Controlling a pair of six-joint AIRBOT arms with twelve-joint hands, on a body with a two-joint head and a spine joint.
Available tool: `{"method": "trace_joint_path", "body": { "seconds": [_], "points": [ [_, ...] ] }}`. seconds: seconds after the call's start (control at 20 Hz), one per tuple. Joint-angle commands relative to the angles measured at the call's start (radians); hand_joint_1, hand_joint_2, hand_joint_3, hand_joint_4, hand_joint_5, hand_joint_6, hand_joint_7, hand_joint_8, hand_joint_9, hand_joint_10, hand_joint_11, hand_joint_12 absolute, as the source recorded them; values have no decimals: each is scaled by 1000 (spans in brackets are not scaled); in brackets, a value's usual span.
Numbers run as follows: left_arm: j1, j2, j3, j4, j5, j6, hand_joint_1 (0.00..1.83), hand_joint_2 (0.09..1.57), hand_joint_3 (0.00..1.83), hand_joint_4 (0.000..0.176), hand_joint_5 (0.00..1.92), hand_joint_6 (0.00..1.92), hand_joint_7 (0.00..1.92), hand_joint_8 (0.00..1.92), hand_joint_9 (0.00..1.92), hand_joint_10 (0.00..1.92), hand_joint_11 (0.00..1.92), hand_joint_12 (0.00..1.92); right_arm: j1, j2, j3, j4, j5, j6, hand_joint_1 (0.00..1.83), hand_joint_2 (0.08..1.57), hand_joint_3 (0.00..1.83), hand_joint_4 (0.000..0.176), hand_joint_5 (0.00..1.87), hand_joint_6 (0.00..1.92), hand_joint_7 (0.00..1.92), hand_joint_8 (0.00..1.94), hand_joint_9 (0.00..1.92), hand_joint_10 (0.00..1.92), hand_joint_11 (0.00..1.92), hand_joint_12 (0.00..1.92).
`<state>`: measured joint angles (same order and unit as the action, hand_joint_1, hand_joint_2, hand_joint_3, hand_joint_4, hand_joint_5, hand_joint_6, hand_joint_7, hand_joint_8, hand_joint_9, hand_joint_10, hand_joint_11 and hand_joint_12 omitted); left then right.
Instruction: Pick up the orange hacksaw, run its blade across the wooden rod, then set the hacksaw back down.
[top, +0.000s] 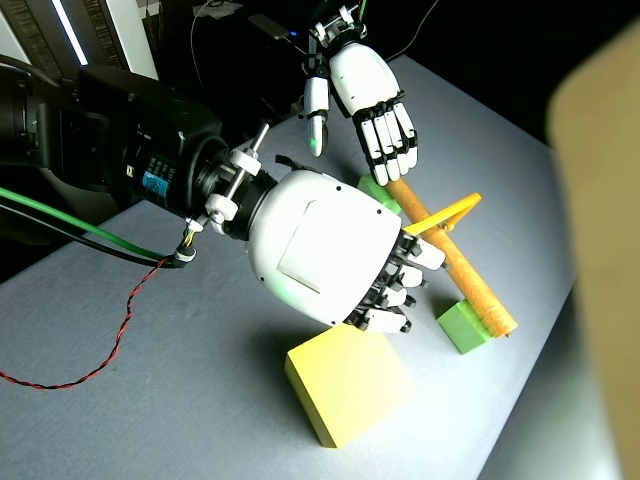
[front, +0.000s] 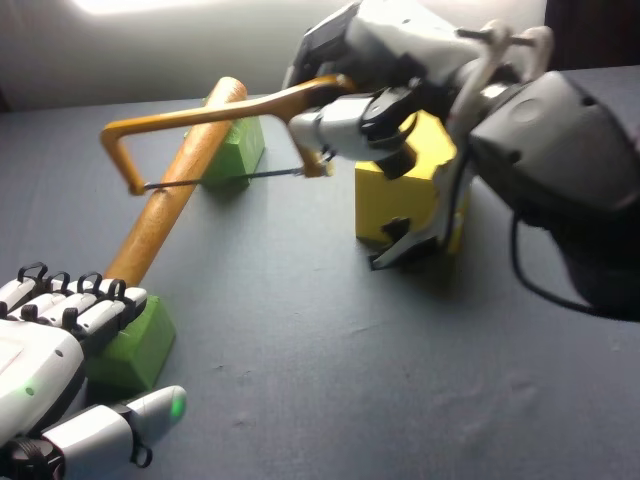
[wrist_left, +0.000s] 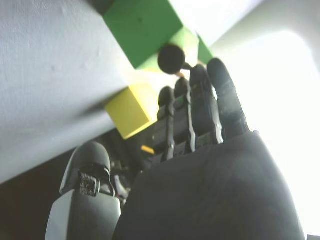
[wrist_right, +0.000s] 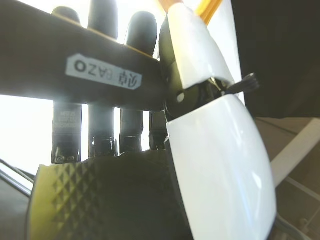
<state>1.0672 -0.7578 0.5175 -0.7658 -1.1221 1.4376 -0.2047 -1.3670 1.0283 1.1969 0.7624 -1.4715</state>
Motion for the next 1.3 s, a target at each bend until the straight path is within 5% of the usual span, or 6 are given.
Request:
{"method": "trace_joint_path", "body": {
  "seconds": [0.0, 0.35, 0.6, 0.85, 0.95, 1.25],
  "points": [
    [2, -8, 7, 14, -35, -4, 0, 1261, 0, 0, 250, 8, 297, 7, 293, 8, 0, 587, 7, -21, 13, -72, 43, 4, 1217, 1134, 0, 0, 861, 1140, 1035, 951, 1047, 554, 735, 1215],
    [7, -8, 8, 14, -35, -4, 0, 1256, 0, 0, 250, 5, 304, 9, 302, 10, 0, 592, 4, -204, 141, -72, 63, -11, 1223, 1135, 1, 0, 836, 1148, 1049, 954, 1058, 545, 729, 1228],
    [10, -8, 7, 14, -35, -4, 0, 1264, 1, 0, 248, 9, 301, 5, 295, 9, 0, 582, 10, -115, 65, -72, 67, -18, 1211, 1132, 0, 15, 907, 1103, 998, 979, 1051, 521, 730, 1202],
    [10, -8, 7, 14, -41, -10, 0, 1264, 0, 0, 256, 9, 301, 9, 294, 10, 0, 583, 12, 67, -45, -72, 0, -23, 1221, 1116, 0, 0, 904, 1099, 1066, 874, 1077, 497, 745, 1188],
    [10, -8, 7, 14, -41, -11, 0, 1263, 0, 0, 252, 4, 295, 3, 288, 5, 0, 565, 12, 91, -56, -71, -11, -18, 1216, 1118, 0, 15, 927, 1089, 1036, 897, 1077, 469, 733, 1188],
    [10, -8, 7, 14, -44, -13, 0, 1257, 0, 0, 220, 0, 268, 0, 274, 2, 0, 555, -18, -36, 21, -72, 1, -23, 1222, 1112, 0, 1, 922, 1073, 1073, 858, 1120, 425, 752, 1182]
  ]
}}
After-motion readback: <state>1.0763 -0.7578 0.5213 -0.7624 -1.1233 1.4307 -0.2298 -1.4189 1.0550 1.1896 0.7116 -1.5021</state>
